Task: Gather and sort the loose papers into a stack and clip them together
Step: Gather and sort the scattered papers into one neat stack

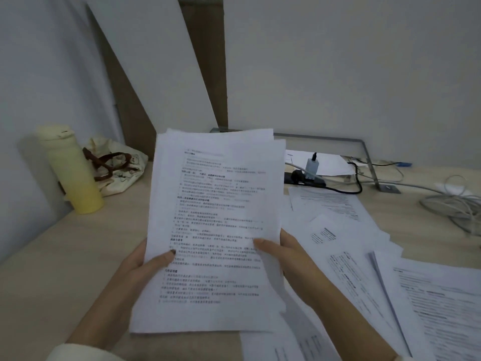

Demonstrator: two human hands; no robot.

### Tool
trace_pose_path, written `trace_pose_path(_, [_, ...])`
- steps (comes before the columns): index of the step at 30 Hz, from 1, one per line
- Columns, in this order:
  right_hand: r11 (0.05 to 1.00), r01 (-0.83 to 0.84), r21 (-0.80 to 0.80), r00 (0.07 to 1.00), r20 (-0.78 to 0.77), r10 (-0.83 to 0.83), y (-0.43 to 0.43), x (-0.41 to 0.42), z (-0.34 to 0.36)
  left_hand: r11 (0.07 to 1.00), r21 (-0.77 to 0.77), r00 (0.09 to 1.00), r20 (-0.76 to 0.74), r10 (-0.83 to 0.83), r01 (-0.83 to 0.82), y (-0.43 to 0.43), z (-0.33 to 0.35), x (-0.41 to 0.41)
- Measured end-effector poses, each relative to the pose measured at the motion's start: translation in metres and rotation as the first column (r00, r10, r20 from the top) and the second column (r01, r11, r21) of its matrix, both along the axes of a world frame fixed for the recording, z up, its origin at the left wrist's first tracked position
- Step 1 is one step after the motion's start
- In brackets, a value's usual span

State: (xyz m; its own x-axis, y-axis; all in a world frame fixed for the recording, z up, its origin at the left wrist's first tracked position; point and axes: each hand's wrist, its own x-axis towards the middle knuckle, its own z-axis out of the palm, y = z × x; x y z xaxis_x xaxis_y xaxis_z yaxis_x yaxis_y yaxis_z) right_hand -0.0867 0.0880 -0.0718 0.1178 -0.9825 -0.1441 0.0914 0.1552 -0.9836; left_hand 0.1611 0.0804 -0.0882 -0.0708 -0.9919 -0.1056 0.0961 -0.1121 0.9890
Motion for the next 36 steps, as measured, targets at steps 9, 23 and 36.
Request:
trace_pose_path(9, [0.897,0.44,0.036,0.56,-0.792,-0.243,0.0,-0.092,-0.03,0.988,0.013,0.958,0.248,0.146,-0.154,0.006,-0.044,-0.002])
trace_pose_path(23, [0.91,0.353,0.217,0.786,-0.597,-0.162,0.003,-0.075,-0.03,0.981,-0.124,0.863,0.469,0.188,-0.147,0.012,-0.059,-0.011])
trace_pose_path(36, [0.583,0.043,-0.812,0.101,-0.577,-0.811,0.01,-0.009,0.063,0.985,-0.074,0.894,0.412,0.175,-0.158,0.015,-0.059,-0.015])
